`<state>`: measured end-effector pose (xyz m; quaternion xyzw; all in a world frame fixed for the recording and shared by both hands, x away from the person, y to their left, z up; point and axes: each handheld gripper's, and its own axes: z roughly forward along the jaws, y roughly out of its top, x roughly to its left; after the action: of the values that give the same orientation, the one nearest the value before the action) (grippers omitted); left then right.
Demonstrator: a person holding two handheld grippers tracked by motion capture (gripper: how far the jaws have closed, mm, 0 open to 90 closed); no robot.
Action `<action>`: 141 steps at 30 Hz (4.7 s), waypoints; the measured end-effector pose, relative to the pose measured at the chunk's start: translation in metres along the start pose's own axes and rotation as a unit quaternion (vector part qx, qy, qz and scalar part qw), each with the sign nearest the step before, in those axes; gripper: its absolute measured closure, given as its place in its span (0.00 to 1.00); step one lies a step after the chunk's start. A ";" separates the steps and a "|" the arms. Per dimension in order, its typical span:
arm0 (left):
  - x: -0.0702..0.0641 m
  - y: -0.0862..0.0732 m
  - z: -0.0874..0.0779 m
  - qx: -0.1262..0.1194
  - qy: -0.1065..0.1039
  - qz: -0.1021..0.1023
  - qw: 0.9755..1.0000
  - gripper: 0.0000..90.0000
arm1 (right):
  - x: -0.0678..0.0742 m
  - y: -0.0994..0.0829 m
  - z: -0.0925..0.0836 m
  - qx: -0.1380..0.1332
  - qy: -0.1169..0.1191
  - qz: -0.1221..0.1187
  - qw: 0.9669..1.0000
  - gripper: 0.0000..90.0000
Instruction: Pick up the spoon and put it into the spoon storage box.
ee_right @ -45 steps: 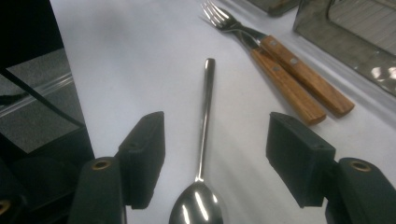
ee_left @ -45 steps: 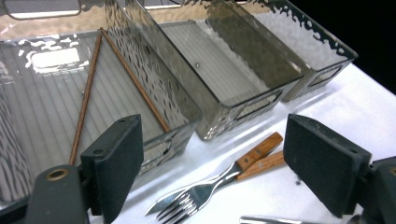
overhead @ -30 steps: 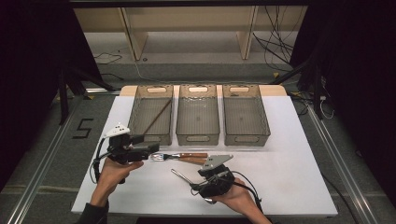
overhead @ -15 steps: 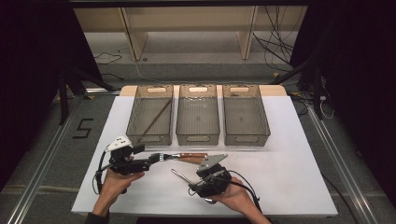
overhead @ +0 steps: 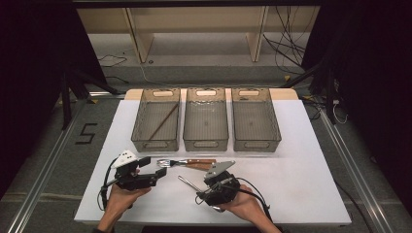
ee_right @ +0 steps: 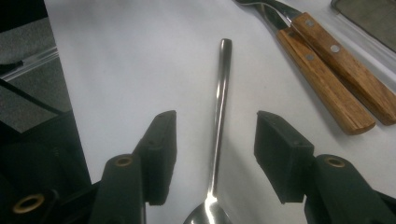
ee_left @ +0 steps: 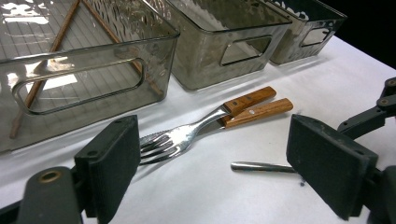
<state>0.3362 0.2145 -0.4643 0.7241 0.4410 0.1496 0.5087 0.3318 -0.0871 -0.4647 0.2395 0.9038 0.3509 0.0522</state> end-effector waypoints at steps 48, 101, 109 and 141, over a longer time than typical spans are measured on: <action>-0.008 -0.016 -0.005 -0.007 0.009 0.004 1.000 0.19 | -0.001 0.004 0.017 0.069 -0.024 0.005 0.997 0.96; -0.008 -0.021 -0.006 -0.028 0.010 0.000 1.000 0.20 | -0.072 0.064 -0.054 -0.071 -0.064 0.064 0.993 1.00; -0.010 -0.023 -0.005 -0.028 0.008 0.004 1.000 0.20 | -0.094 0.085 -0.056 -0.081 -0.082 0.083 0.990 1.00; -0.010 -0.023 -0.007 -0.038 0.004 0.009 0.999 0.20 | -0.161 0.136 -0.018 -0.063 -0.139 0.168 0.974 1.00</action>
<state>0.3151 0.2130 -0.4792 0.7076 0.4309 0.1736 0.5325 0.5222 -0.0866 -0.3739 0.4310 0.8105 0.3738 0.1324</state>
